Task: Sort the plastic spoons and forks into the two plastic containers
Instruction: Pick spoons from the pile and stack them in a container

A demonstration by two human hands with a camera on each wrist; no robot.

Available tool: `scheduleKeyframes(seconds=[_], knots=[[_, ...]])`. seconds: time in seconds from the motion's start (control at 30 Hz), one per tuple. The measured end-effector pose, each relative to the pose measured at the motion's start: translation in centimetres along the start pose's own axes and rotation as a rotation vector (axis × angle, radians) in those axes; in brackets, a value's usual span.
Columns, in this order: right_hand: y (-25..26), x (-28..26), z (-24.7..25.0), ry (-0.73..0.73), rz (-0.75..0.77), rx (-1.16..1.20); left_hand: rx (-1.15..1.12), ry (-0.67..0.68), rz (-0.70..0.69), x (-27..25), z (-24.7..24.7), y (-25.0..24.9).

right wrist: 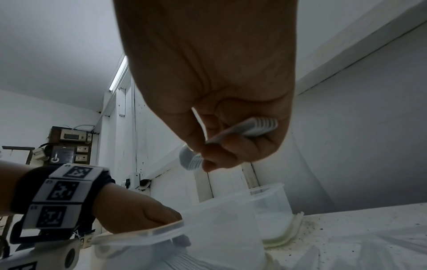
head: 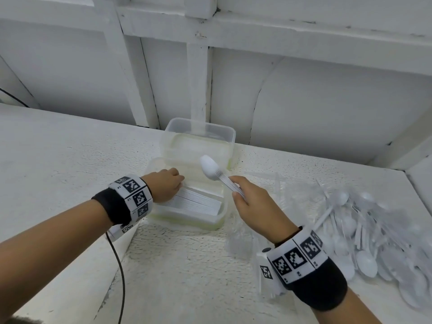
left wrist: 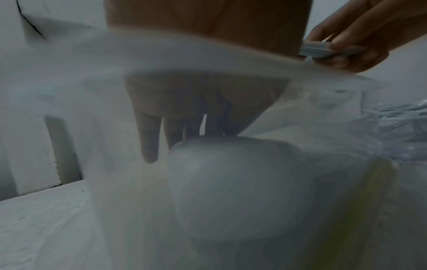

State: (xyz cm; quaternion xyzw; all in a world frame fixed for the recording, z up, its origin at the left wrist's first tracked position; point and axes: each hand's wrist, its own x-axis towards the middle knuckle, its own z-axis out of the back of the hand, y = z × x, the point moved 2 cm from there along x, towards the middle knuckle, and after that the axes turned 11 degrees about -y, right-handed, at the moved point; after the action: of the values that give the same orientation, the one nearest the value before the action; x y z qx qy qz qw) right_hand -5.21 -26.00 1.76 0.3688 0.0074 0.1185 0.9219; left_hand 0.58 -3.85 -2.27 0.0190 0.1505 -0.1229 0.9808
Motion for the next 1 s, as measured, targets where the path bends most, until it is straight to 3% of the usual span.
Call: scheduleKeyframes(seconds=[0.63,1.0], knots=[[1.6,4.3,-2.3,0.087,0.045,-0.085,-0.344,-0.03,0.146,1.3,1.3,1.4],[0.8,3.3,-2.1,0.066,0.024,-0.074,-0.386,-0.017,0.137,1.5,1.2,1.6]])
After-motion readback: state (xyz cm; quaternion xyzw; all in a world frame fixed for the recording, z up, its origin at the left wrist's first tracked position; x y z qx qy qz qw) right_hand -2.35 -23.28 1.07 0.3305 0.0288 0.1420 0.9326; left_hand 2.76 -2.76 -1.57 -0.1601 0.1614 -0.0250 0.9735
